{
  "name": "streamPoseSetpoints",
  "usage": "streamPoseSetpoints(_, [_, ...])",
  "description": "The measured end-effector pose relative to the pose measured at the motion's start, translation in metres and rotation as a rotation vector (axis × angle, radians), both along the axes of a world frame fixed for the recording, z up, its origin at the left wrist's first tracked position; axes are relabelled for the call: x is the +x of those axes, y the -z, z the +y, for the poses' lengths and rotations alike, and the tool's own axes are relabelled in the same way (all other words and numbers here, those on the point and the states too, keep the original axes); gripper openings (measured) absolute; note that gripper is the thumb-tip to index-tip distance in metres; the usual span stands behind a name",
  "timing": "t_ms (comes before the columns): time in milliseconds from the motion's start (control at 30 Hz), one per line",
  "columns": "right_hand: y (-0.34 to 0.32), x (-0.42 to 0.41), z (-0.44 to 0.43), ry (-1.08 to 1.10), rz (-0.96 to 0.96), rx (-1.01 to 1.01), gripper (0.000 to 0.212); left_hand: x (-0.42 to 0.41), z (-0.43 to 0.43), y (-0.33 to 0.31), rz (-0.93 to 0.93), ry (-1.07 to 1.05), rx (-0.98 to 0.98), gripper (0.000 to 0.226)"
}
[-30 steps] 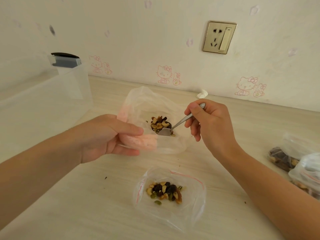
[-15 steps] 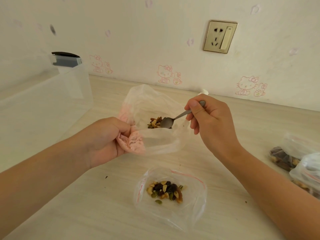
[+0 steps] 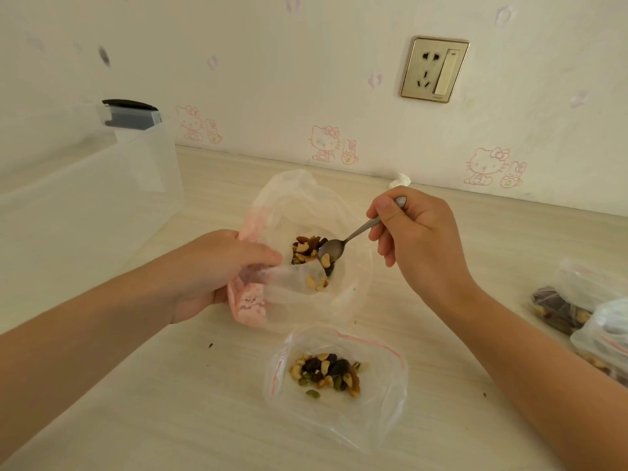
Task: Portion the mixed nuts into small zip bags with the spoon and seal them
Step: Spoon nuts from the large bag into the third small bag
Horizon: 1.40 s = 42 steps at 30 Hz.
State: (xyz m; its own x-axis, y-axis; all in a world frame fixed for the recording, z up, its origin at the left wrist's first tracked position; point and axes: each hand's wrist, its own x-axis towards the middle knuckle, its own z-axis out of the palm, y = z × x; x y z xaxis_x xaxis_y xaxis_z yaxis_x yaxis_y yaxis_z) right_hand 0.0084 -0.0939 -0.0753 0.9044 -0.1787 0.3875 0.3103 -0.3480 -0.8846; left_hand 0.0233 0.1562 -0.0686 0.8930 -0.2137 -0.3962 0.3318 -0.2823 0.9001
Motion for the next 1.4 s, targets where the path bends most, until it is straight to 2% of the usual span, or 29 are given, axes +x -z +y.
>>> streamPoseSetpoints(100, [0.000,0.001,0.001,-0.003,0.027,0.003,0.032,0.002,0.000,0.001,0.026,-0.083,-0.237,0.019])
streamPoseSetpoints(200, [0.000,0.000,0.001,-0.010,0.033,-0.003,0.032,-0.001,-0.001,-0.001,0.065,-0.078,-0.461,0.013])
streamPoseSetpoints(367, [-0.001,0.000,0.001,-0.020,0.040,-0.006,0.031,0.001,-0.003,-0.002,0.130,-0.239,-0.572,0.016])
streamPoseSetpoints(467, [-0.001,0.000,0.002,-0.019,0.037,-0.004,0.031,0.001,-0.001,0.000,0.143,-0.198,-0.548,0.022])
streamPoseSetpoints(533, [-0.001,-0.001,0.002,-0.013,0.027,-0.008,0.031,0.001,-0.003,0.000,0.097,-0.181,-0.445,0.027])
streamPoseSetpoints(600, [0.000,-0.001,0.002,-0.006,0.020,-0.005,0.031,0.001,-0.003,0.001,0.037,-0.126,-0.282,0.009])
streamPoseSetpoints(667, [0.001,-0.001,0.003,0.001,0.021,0.002,0.031,0.001,0.002,0.000,-0.004,-0.010,-0.106,0.034])
streamPoseSetpoints(700, [0.001,-0.001,0.003,0.003,0.024,0.007,0.031,0.002,0.003,0.001,-0.043,0.022,-0.022,0.038])
streamPoseSetpoints(800, [0.003,0.000,0.004,-0.002,0.038,0.031,0.030,0.002,0.000,0.004,-0.212,-0.015,0.150,0.018])
streamPoseSetpoints(833, [0.004,0.000,0.005,-0.005,0.047,0.045,0.030,0.002,-0.001,0.007,-0.215,-0.030,0.130,0.015])
streamPoseSetpoints(933, [0.006,0.003,0.004,-0.016,0.075,0.099,0.030,0.001,-0.005,0.011,-0.130,-0.060,-0.012,0.025])
streamPoseSetpoints(1100, [0.010,0.005,0.002,-0.039,0.135,0.190,0.032,0.000,-0.007,0.016,-0.132,-0.068,-0.186,0.031])
streamPoseSetpoints(1300, [0.011,0.009,0.002,-0.034,0.245,0.321,0.029,0.003,-0.005,0.018,-0.070,-0.031,-0.303,0.029])
streamPoseSetpoints(1400, [0.012,0.011,0.001,-0.014,0.310,0.424,0.027,0.005,-0.003,0.018,-0.095,-0.069,-0.276,0.027])
